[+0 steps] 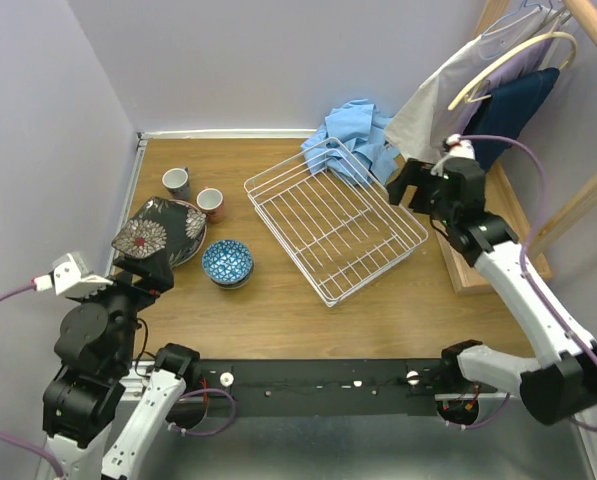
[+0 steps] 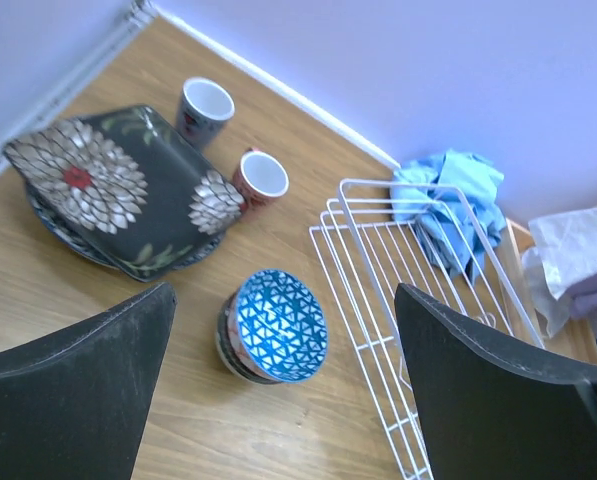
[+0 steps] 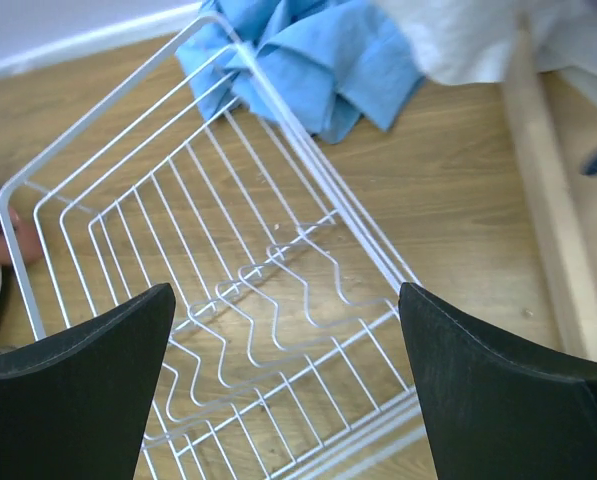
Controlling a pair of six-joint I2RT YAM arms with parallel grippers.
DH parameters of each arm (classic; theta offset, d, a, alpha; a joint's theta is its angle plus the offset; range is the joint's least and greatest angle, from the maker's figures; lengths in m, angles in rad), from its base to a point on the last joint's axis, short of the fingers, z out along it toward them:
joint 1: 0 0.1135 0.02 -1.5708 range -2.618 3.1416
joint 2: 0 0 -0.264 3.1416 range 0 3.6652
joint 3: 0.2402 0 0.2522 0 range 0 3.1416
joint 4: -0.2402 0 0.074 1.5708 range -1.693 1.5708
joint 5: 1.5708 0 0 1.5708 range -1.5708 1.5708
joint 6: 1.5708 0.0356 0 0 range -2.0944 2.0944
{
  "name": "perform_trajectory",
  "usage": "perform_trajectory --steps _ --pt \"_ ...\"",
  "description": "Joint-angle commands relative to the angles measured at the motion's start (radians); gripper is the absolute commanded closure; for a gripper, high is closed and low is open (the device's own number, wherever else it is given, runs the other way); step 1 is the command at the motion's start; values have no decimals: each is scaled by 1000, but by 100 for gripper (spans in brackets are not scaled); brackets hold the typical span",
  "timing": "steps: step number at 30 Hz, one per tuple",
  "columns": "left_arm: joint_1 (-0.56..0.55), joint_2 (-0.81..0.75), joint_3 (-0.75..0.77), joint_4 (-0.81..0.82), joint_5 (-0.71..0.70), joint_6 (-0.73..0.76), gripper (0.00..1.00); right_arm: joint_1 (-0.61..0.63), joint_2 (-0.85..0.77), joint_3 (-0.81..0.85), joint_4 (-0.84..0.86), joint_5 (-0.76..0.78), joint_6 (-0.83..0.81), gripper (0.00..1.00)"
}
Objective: Unload the mixed dishes from the dish rack
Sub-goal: Reset both arms
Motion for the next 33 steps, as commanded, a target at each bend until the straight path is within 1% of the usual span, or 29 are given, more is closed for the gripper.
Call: perform_trajectory --steps 1,4,5,7,8,11,12,15,16,19,23,33 --pt "6 -98 23 -66 -93 99 1 -35 -255 -98 -70 190 84 0" --pt "6 -156 33 -73 -109 148 1 -35 -381 -173 -66 259 87 0" --pt "6 -167 35 -76 -119 148 1 -36 -462 -198 -64 272 84 0" --pt "7 -202 30 -84 -146 148 1 -35 -547 -241 -55 304 90 0" --pt "4 -210 24 -87 -151 152 1 -36 -626 -285 -52 310 90 0" --pt "3 -230 23 -93 -171 166 1 -35 -732 -356 -40 347 90 0" --pt "3 -235 21 -87 -171 178 1 -35 -801 -377 -30 359 88 0" --pt "1 -248 21 -87 -172 208 1 -35 -918 -458 16 417 77 0" --pt "1 -255 21 -87 -177 211 1 -35 -993 -479 45 445 71 0" --pt "0 -297 11 -73 -208 211 1 -35 -1090 -538 69 500 54 0" --pt "-8 -327 -8 -63 -246 209 1 -36 -1140 -571 59 553 56 0" --pt "-13 -334 -54 -40 -290 189 1 -36 -1139 -597 26 517 42 0"
